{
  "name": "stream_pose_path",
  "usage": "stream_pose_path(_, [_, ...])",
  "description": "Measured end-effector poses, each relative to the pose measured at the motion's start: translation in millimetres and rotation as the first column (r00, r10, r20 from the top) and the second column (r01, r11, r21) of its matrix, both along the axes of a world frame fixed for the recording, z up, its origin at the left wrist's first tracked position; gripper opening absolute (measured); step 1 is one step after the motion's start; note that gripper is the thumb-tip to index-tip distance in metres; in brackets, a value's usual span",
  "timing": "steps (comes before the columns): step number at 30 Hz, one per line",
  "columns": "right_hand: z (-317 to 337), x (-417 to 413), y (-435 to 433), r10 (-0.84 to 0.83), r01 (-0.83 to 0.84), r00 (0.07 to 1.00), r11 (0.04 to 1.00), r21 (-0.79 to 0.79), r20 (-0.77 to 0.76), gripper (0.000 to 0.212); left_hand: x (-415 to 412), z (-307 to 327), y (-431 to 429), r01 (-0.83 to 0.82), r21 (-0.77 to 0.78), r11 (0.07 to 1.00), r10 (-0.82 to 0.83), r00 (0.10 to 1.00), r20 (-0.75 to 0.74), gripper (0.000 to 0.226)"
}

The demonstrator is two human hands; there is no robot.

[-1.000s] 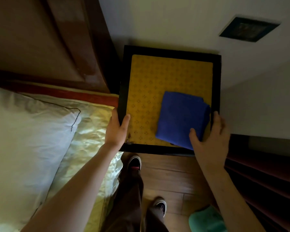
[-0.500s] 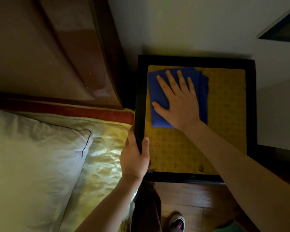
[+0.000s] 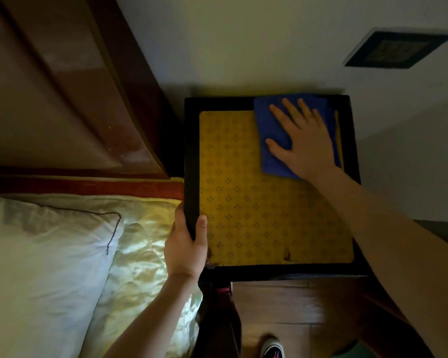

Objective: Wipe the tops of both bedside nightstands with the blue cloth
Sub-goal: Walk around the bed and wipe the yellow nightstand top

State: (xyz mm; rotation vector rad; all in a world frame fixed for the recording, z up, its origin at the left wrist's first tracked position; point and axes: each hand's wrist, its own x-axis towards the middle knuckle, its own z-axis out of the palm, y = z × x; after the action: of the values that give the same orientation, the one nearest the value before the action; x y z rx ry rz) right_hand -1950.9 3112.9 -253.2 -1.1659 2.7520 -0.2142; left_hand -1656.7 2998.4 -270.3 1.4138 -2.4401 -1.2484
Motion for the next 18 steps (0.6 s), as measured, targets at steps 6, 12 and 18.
stream_pose_path(6, [7.1, 33.1, 40.9, -0.091, 0.091, 0.994, 0.996, 0.002, 0.055, 0.069, 0.7, -1.4, -0.3, -0.013, 0.024, 1.0, 0.013, 1.0, -0.015, 0.042])
stream_pose_path(12, [6.6, 175.1, 133.6, -0.092, 0.086, 0.994, 0.993, 0.083, 0.065, 0.07, -0.7, 3.5, 0.6, -0.015, 0.047, 0.999, 0.016, 1.0, -0.018, 0.032])
stream_pose_path(18, [6.1, 179.2, 106.8, -0.077, 0.072, 0.996, 0.991, 0.11, 0.042, 0.069, 0.1, 0.4, -0.2, -0.01, 0.052, 0.999, 0.011, 0.999, -0.033, 0.033])
